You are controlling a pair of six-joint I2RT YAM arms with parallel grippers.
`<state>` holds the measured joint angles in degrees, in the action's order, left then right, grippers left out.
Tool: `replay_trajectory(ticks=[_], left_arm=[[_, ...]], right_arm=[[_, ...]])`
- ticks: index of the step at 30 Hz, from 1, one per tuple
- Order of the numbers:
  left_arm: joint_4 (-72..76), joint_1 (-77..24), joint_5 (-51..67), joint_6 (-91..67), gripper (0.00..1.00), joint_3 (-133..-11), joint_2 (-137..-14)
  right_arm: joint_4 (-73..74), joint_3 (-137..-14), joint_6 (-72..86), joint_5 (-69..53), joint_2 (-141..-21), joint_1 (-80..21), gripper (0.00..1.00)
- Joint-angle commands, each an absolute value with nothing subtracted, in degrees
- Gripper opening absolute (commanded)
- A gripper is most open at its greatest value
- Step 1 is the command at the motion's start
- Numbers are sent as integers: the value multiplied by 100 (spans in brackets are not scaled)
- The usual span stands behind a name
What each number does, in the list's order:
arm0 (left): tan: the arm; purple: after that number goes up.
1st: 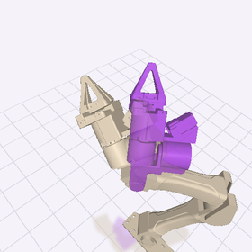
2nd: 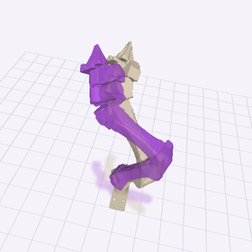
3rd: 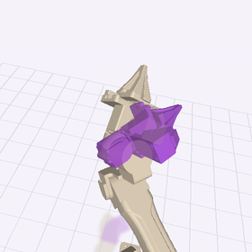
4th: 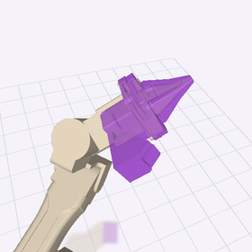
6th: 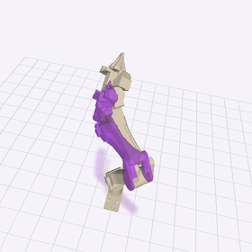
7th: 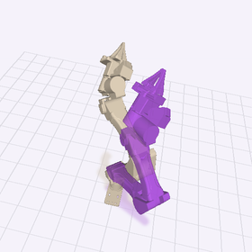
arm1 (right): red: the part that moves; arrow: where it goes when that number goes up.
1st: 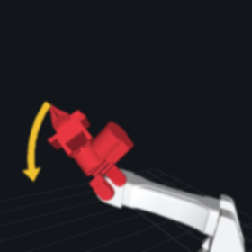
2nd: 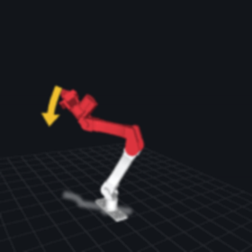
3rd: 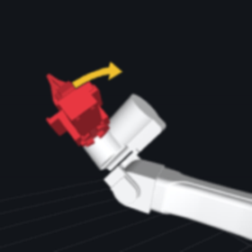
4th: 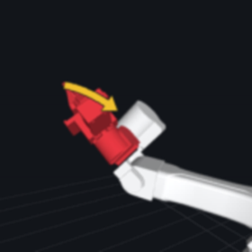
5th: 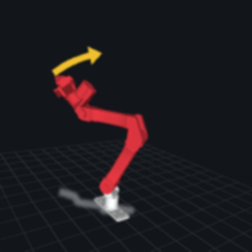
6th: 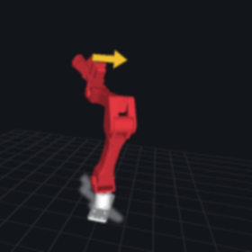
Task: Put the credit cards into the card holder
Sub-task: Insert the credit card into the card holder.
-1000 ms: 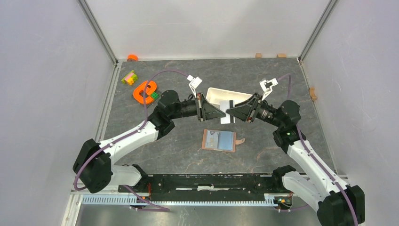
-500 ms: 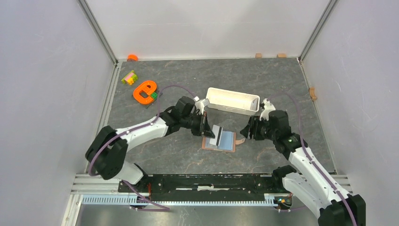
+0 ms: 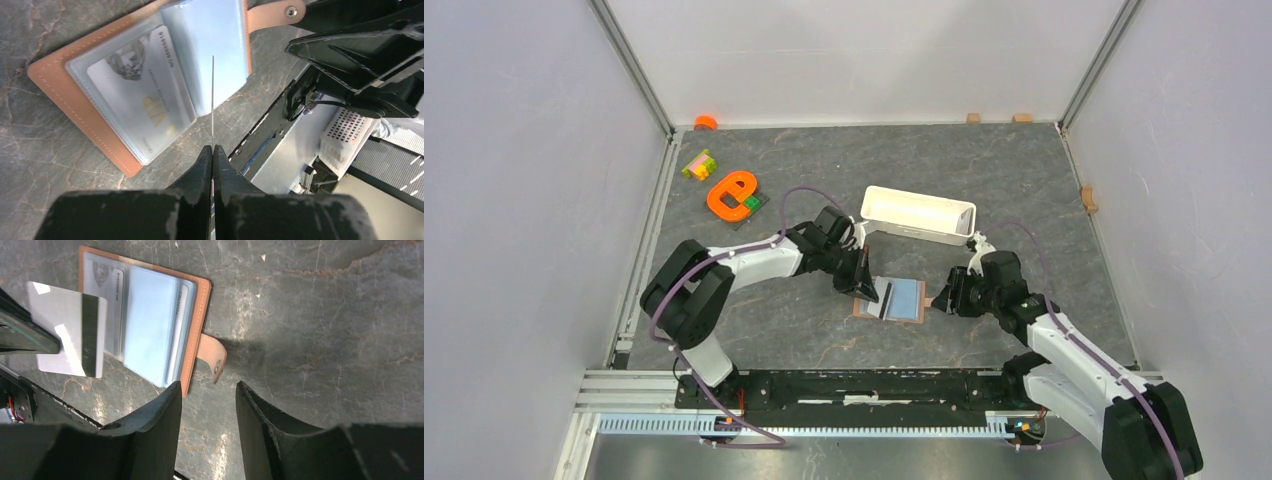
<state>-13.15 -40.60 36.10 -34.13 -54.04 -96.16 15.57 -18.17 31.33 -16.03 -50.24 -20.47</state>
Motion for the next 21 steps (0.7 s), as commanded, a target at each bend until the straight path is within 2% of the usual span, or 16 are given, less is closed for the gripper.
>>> replay_trajectory(ticks=[1,8,9,11,14,21], left_arm=[[-1187,-3969,3823,-3226,2,-5502,-9731],[-924,-3785,3987,-3417,2,-5423,-9874],[-942,-3767,4011,-3424,2,-5442,-9933],[-1019,-3720,4169,-3417,2,-5526,-10058],[-1000,-3688,4278,-3456,2,-5564,-10153],[-925,-3647,4485,-3539,2,-5574,-10332]], right_arm=[[872,-1834,3235,-1623,-5243,-2089,47],[635,-1870,3190,-1507,-5664,-2118,32],[597,-1850,3182,-1492,-5701,-2120,28],[533,-1830,3164,-1471,-5815,-2118,13],[561,-1845,3136,-1411,-5936,-2118,1],[771,-1846,3087,-1149,-6029,-2125,0]])
